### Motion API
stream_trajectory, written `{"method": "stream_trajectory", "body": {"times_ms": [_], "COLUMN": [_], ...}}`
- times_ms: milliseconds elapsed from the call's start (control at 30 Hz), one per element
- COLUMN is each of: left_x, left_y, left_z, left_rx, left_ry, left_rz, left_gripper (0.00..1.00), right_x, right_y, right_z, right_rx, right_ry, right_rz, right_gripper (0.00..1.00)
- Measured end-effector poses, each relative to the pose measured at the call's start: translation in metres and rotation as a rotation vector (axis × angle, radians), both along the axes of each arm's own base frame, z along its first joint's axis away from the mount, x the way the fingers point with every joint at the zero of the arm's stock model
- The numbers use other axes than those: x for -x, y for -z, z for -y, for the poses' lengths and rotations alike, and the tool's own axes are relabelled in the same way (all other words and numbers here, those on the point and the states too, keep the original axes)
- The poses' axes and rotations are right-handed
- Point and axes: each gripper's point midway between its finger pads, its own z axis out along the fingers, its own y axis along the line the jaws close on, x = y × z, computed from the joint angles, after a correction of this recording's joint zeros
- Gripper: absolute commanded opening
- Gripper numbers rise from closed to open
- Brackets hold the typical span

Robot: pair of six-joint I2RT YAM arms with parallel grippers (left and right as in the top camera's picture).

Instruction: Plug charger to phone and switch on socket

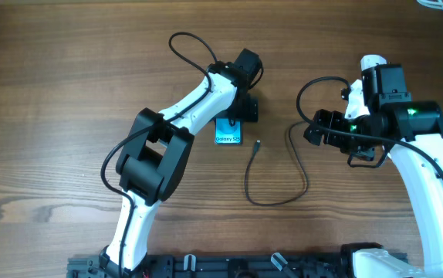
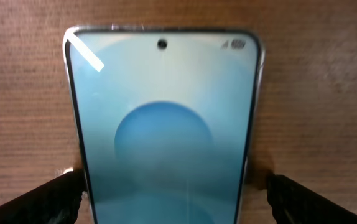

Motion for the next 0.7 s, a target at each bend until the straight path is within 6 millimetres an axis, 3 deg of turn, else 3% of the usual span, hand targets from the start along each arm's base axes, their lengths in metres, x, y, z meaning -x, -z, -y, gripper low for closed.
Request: {"method": "stream_trajectory", "body": {"times_ms": [267,467,533,700], "left_x": [0.004,0.0048,0.0048,0.0064], "left_y": [0.0009,0.001,0.001,0.0011], "left_z": [-0.0091,-0.0096,-0.0096,-0.0088], "left_rx": [-0.011,-0.014,-0.014,-0.007], "left_ry": [-0.013,-0.012,-0.012,-0.009], "left_rz": [-0.033,-0.036,-0.036,-0.045], "left_gripper": [1.0,0.93,0.96,0.87], "right_x": [-0.002,-0.0045,-0.006,-0.0076], "right_y": [-0.0006,-0.0013,-0.0016,-0.0022], "right_z": [-0.0006,-0.0008,-0.0009,-0.001], "right_rx": [-0.008,-0.01,-0.011,-0.012], "right_ry": [0.02,0.024,0.024,0.029], "right_rz": [0.002,0.012,0.019,0.024], "right_gripper": [0.99,1.0,1.0,1.0]}}
